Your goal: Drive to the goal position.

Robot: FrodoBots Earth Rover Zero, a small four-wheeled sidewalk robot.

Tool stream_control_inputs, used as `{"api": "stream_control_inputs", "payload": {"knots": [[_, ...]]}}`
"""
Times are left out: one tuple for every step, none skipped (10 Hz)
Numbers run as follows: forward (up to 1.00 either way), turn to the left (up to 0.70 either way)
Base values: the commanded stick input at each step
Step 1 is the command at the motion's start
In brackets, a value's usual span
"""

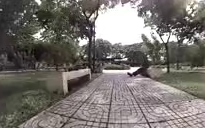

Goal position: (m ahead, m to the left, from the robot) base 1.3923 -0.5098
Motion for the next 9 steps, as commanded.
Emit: {"api": "stream_control_inputs", "payload": {"knots": [[1.0, -0.25], [1.0, 0.0], [1.0, 0.0], [1.0, 0.0], [1.0, 0.0], [1.0, 0.0], [1.0, 0.0], [1.0, 0.0], [1.0, 0.0]]}}
